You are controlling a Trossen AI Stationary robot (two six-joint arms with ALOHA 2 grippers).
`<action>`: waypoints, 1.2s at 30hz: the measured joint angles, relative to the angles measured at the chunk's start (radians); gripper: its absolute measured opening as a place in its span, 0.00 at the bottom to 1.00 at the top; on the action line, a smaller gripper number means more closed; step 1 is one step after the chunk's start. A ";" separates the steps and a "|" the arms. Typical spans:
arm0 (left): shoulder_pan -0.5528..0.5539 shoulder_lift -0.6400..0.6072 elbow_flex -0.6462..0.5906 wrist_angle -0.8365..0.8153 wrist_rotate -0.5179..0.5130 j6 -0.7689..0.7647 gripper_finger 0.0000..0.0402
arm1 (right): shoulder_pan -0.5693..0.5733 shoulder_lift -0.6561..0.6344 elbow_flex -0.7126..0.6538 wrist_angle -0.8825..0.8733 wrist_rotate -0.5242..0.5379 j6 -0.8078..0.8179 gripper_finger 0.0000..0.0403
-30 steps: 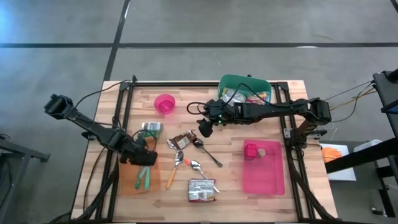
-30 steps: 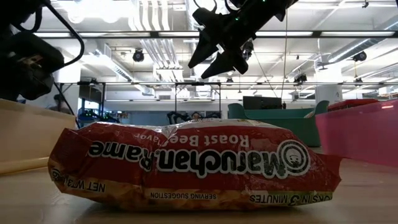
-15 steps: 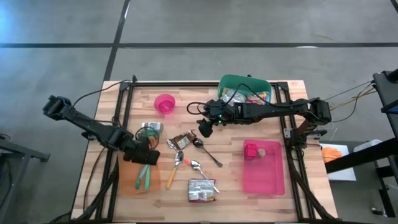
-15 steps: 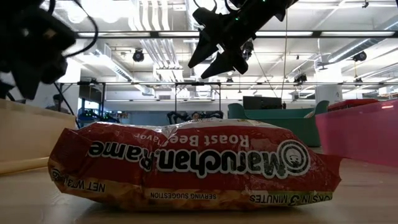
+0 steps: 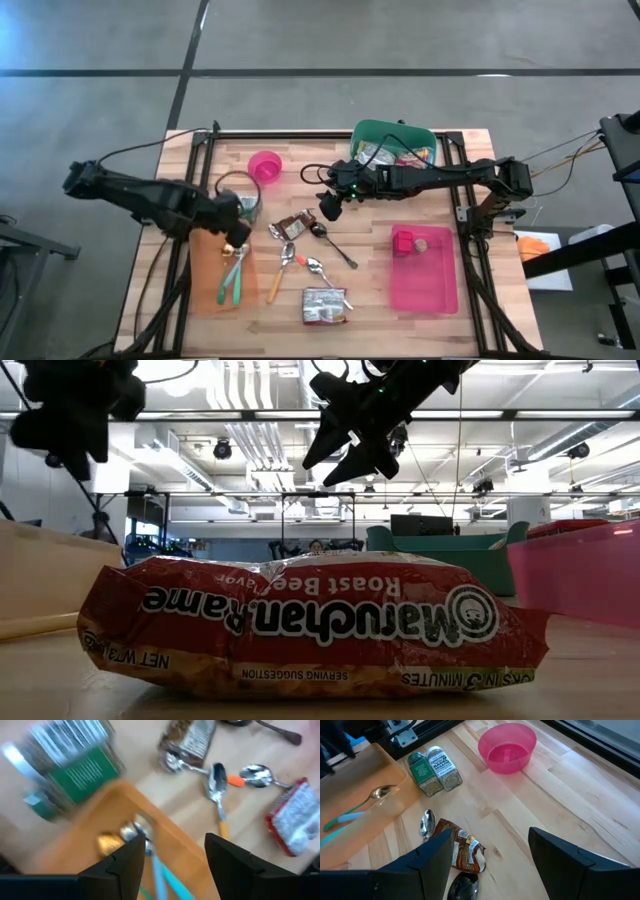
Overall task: Pick & Place Food Item
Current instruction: Put the white seasoning bottle into the pink bin
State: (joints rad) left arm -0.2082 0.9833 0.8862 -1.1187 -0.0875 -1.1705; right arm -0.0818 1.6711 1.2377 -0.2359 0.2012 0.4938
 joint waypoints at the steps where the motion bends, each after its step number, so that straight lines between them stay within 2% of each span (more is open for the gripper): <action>1: 0.031 0.000 0.010 -0.025 0.001 0.041 0.51 | 0.000 0.000 0.000 0.000 0.000 0.000 0.63; 4: 0.150 0.000 0.013 -0.086 0.021 0.167 0.51 | 0.000 0.000 0.000 0.000 0.000 0.000 0.63; 8: 0.332 0.007 -0.023 -0.124 0.064 0.418 0.53 | 0.000 0.000 0.000 0.000 -0.021 0.000 0.63; 13: 0.546 0.056 -0.029 -0.121 0.092 0.706 0.61 | 0.000 0.000 0.000 0.000 -0.050 0.000 0.63; 19: 0.733 0.169 -0.028 -0.121 0.095 0.975 0.71 | 0.000 0.000 0.000 0.000 -0.052 0.000 0.63; 23: 0.767 0.266 -0.028 -0.120 0.080 1.122 0.74 | 0.000 0.000 0.000 0.000 -0.053 0.000 0.63; 28: 0.766 0.363 -0.028 -0.111 -0.005 1.274 0.75 | 0.001 0.000 0.000 0.000 -0.057 0.000 0.63; 32: 0.766 0.395 -0.028 -0.088 -0.052 1.378 0.75 | 0.001 0.000 0.000 -0.001 -0.079 0.000 0.63; 36: 0.766 0.394 -0.028 -0.047 -0.051 1.439 0.75 | 0.004 0.000 0.000 -0.002 -0.080 0.001 0.63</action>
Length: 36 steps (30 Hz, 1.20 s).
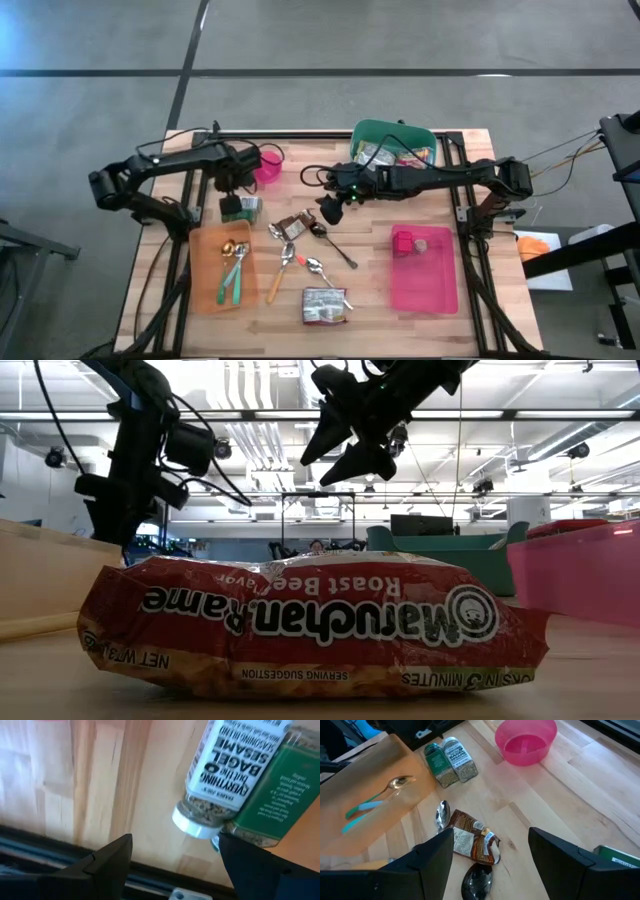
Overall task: Pick & Place Food Item
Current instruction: Put the white seasoning bottle into the pink bin
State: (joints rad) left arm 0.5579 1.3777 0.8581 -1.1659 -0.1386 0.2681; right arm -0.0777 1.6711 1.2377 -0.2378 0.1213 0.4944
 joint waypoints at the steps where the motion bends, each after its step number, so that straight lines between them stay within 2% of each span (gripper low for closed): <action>1: 0.000 -0.001 0.000 0.006 0.001 0.007 0.75 | 0.001 0.000 0.000 -0.002 0.000 0.001 0.63; 15: 0.000 -0.001 -0.082 0.029 0.027 0.042 0.75 | 0.003 0.000 0.000 -0.003 0.001 -0.010 0.63; 36: -0.001 0.000 -0.194 0.285 0.018 0.121 0.75 | 0.003 0.002 0.000 -0.021 0.001 -0.023 0.63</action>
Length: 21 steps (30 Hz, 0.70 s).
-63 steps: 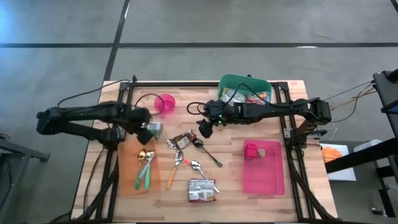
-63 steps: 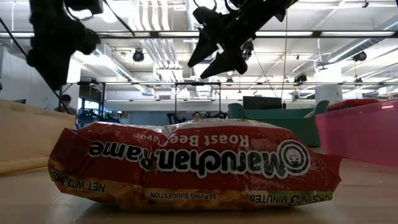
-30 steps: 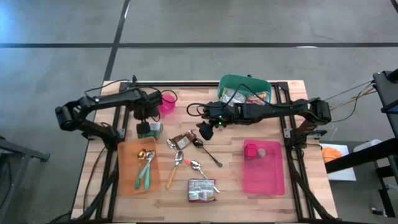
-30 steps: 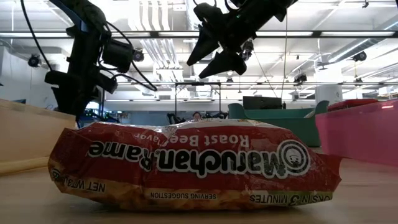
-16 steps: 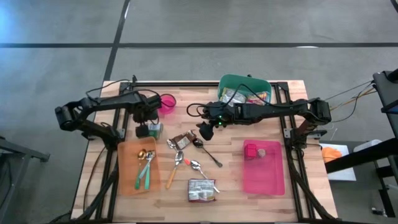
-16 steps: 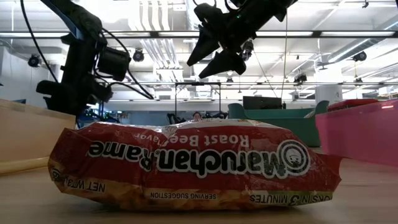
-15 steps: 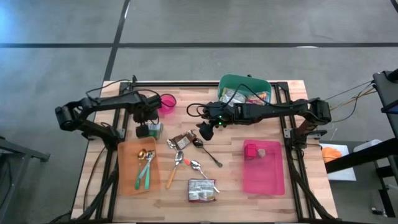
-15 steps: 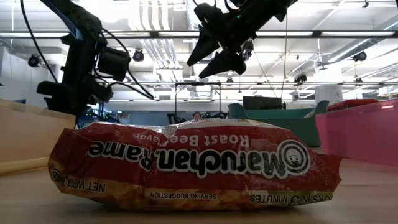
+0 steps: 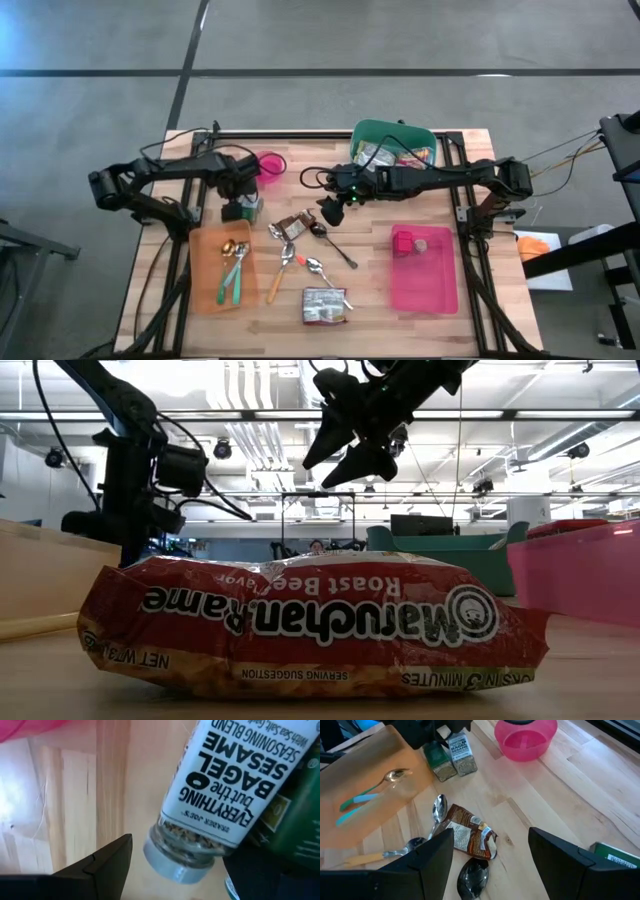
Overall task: Pick & Place Food Item
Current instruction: Put the white seasoning bottle into the pink bin
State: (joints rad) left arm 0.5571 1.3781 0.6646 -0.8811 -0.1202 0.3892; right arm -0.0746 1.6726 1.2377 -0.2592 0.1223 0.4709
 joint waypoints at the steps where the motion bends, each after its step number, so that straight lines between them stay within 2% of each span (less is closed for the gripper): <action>1: 0.000 0.000 -0.007 0.011 0.000 0.009 0.75 | 0.000 0.000 0.000 0.000 0.000 0.000 0.63; 9: -0.009 0.000 -0.030 0.048 -0.002 0.058 0.73 | 0.000 0.000 0.000 0.000 0.000 -0.001 0.63; 11: -0.009 0.000 -0.030 0.053 -0.003 0.060 0.68 | 0.000 0.000 0.000 0.000 0.000 -0.004 0.63; 16: -0.009 -0.001 -0.028 0.051 -0.008 0.056 0.47 | 0.000 0.000 0.000 0.000 0.000 -0.004 0.63; 21: -0.010 -0.001 -0.028 0.051 -0.008 0.049 0.47 | 0.000 0.000 0.000 0.001 0.000 -0.011 0.63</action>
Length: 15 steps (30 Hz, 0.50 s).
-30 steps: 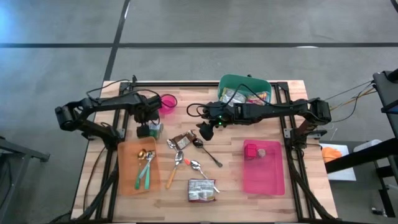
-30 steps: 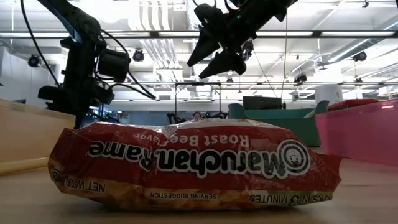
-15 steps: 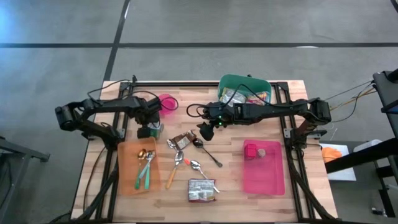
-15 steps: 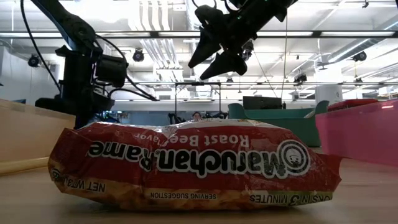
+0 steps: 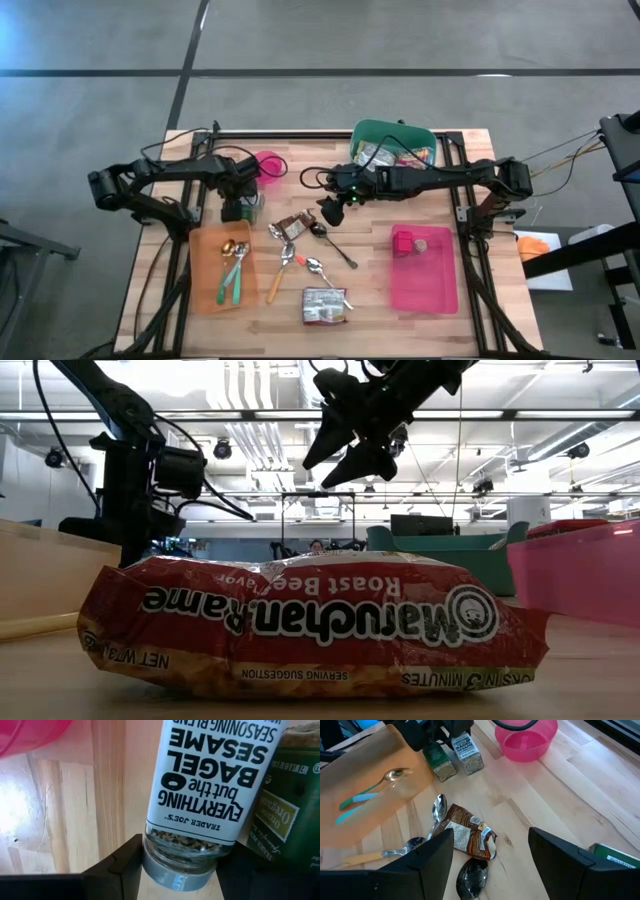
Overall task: Pick & Place Food Item
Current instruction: Put the white seasoning bottle into the pink bin
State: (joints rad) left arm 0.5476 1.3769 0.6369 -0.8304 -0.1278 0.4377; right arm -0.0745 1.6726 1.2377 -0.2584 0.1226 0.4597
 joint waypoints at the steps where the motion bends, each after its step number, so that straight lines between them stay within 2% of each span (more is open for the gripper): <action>1: 0.000 0.000 0.000 -0.001 0.000 -0.004 0.47 | 0.000 0.000 0.000 0.000 0.000 -0.004 0.63; 8: 0.000 0.002 0.047 -0.040 0.040 -0.053 0.47 | 0.012 0.000 0.002 0.000 -0.048 -0.133 0.63; 15: 0.000 0.002 0.122 -0.096 0.112 -0.099 0.47 | 0.025 0.000 0.048 0.001 -0.045 -0.245 0.63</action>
State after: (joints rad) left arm 0.5476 1.3788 0.7586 -0.9264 -0.0157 0.3392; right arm -0.0490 1.6726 1.2861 -0.2573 0.0774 0.2148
